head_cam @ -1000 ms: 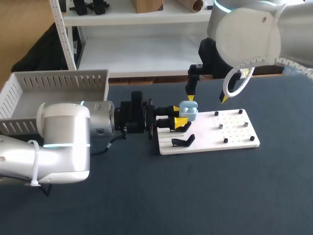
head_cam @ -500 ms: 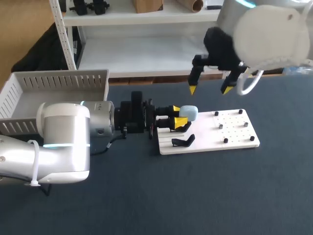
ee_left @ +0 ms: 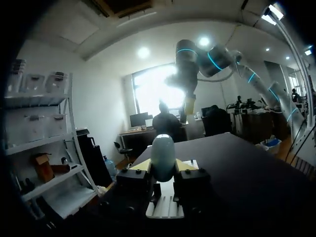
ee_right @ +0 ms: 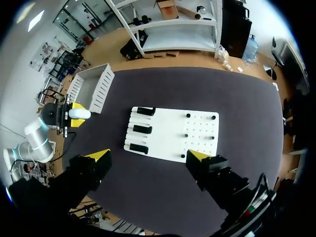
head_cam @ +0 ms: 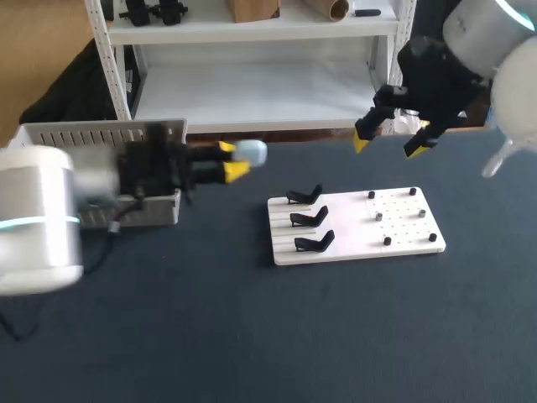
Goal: Pick up each earbud case from the left stands, insert the matching earbuds, close the lid, and place the case in the box.
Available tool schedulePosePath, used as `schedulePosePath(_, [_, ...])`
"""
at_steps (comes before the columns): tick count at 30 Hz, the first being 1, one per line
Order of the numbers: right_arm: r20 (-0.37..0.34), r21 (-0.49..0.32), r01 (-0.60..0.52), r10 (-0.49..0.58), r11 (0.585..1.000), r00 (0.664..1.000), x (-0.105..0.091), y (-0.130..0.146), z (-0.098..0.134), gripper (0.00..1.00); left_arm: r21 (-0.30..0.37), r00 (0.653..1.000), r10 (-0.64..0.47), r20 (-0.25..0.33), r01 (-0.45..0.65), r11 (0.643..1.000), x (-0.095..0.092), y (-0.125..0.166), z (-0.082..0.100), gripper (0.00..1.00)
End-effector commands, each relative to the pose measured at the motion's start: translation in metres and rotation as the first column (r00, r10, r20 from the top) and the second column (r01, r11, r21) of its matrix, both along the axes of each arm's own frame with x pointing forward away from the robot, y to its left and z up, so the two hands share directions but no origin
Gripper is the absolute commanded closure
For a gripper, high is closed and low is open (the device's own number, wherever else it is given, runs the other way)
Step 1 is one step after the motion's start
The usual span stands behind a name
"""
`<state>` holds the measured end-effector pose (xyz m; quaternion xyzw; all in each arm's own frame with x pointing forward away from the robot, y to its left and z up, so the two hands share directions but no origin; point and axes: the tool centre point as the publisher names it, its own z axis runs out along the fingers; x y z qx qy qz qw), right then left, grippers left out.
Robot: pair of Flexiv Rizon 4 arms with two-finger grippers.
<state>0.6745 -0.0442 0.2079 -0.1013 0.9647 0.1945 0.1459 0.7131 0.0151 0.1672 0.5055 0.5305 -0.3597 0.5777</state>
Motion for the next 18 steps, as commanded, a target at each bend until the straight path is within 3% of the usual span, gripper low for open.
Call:
schedulePosePath(1, [0.072,0.016,0.031,-0.032,0.999,0.997,-0.005,0.0,-0.001,0.0,0.09,0.933,0.357,0.038,-0.359,0.929,-0.03,0.07,0.042,1.0])
schedulePosePath(7, [0.072,0.016,0.031,-0.032,0.999,0.997,-0.005,0.0,-0.001,0.0,0.167,0.845,0.533,-0.038,-0.521,0.837,0.002,0.11,0.03,1.0])
schedulePosePath(12, [0.072,0.016,0.031,-0.032,0.999,0.997,-0.005,0.0,-0.001,0.0,0.231,0.798,0.594,-0.099,-0.562,0.794,0.036,0.14,0.012,1.0])
schedulePosePath(18, [0.072,0.016,0.031,-0.032,0.999,0.997,-0.005,0.0,-0.001,0.0,0.264,0.741,0.65,-0.167,-0.602,0.754,0.077,0.176,-0.013,1.0])
